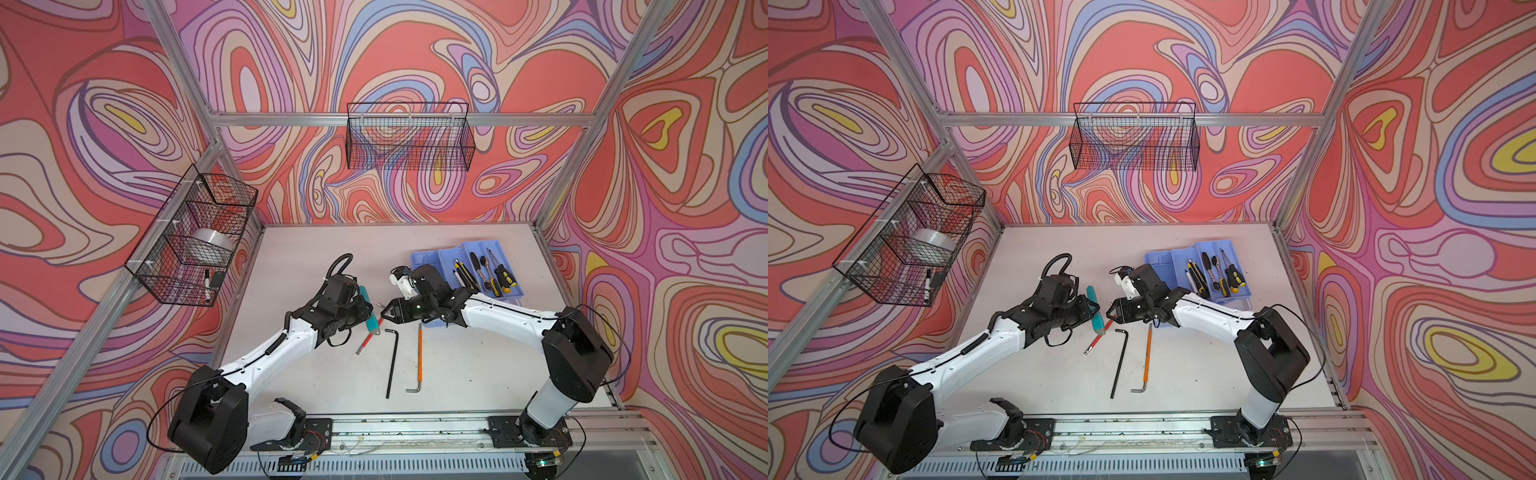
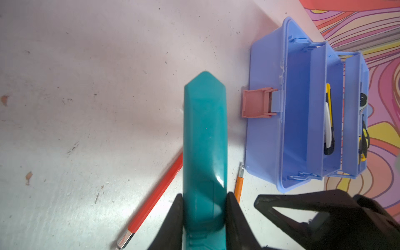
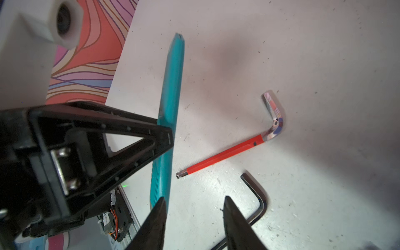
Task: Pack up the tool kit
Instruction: 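Lift the teal tool toward the box while the right gripper closes on it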
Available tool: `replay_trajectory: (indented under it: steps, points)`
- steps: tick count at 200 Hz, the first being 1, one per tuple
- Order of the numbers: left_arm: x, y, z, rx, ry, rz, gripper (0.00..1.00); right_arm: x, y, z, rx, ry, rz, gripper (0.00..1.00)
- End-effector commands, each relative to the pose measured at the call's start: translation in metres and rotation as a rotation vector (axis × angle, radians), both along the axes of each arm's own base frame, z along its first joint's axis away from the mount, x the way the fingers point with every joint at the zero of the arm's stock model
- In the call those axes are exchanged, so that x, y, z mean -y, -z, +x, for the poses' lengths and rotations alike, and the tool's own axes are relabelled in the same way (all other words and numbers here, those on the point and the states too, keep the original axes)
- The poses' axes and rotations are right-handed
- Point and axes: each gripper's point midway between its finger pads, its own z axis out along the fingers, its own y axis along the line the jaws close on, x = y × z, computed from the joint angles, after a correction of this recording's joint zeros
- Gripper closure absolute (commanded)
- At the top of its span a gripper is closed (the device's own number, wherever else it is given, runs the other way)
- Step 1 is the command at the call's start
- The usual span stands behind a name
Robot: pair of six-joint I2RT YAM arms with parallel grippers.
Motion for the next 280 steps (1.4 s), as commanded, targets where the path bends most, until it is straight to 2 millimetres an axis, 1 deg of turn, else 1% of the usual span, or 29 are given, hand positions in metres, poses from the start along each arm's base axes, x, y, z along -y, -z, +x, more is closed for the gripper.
replay_trajectory:
  steps: [1, 49, 85, 126, 169, 193, 230, 260, 280]
  points:
    - [0.007, -0.018, 0.013, 0.053, -0.016, -0.03, 0.84, -0.015, -0.011, 0.0, 0.009, -0.028, 0.049, 0.56]
    - [0.014, -0.021, 0.019, 0.062, -0.013, -0.049, 0.84, -0.021, -0.007, -0.003, -0.005, -0.044, 0.054, 0.56]
    - [0.021, -0.023, 0.021, 0.068, -0.006, -0.067, 0.84, -0.027, -0.008, -0.002, -0.007, -0.039, 0.075, 0.57]
    - [0.025, -0.023, 0.022, 0.076, -0.011, -0.085, 0.84, -0.034, -0.01, -0.002, -0.023, -0.039, 0.113, 0.6]
    - [0.025, -0.028, 0.024, 0.101, -0.025, -0.108, 0.84, -0.032, -0.009, -0.004, -0.029, -0.041, 0.11, 0.69]
    - [0.028, -0.031, 0.024, 0.115, -0.024, -0.132, 0.84, -0.033, -0.01, -0.005, -0.026, -0.041, 0.112, 0.7]
    - [0.032, -0.033, 0.024, 0.127, -0.014, -0.165, 0.84, -0.035, -0.01, -0.004, -0.033, -0.04, 0.125, 0.74]
    - [0.034, -0.032, 0.023, 0.123, -0.007, -0.173, 0.83, -0.033, -0.01, -0.004, -0.033, -0.031, 0.121, 0.82]
    - [0.035, -0.031, 0.022, 0.123, 0.0, -0.176, 0.8, -0.029, -0.01, -0.003, -0.024, -0.019, 0.104, 0.88]
